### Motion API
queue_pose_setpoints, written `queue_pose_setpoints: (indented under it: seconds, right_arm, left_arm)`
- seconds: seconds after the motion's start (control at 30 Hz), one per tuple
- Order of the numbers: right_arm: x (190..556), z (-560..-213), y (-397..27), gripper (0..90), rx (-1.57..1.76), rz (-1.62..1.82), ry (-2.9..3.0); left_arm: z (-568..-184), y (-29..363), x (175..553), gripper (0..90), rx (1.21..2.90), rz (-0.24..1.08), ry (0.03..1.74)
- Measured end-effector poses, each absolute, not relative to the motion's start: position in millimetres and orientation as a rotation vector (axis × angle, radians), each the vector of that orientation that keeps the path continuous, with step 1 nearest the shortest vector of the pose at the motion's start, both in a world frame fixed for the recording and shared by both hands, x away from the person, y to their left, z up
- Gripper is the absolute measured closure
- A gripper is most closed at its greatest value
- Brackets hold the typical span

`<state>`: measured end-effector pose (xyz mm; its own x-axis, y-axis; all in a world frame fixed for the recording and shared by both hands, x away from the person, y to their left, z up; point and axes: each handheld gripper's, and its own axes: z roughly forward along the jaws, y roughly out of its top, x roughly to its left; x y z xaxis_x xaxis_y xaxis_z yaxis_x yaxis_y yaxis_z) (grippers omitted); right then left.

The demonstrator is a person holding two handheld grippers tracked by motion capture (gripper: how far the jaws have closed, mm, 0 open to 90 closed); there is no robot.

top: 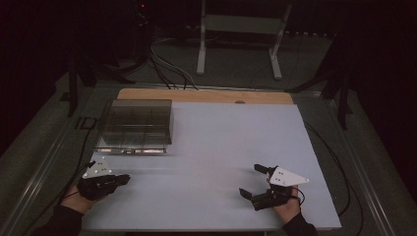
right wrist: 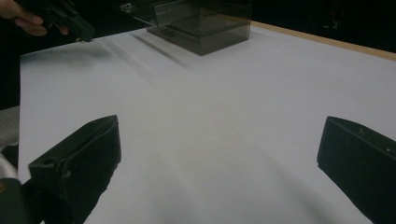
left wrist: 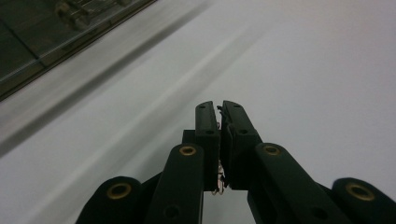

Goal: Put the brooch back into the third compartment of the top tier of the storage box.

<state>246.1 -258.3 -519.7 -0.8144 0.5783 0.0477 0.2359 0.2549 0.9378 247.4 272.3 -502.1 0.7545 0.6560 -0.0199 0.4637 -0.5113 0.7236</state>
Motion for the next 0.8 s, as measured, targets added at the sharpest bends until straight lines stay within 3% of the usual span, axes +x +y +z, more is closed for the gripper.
queue_pose_setpoints:
  seconds: [0.8]
  right_arm:
    - [246, -520, -257, 0.0, 0.758, 1.581, 2.222]
  left_arm:
    - [-483, 264, 240, 87.4, 2.181, 0.285, 0.808]
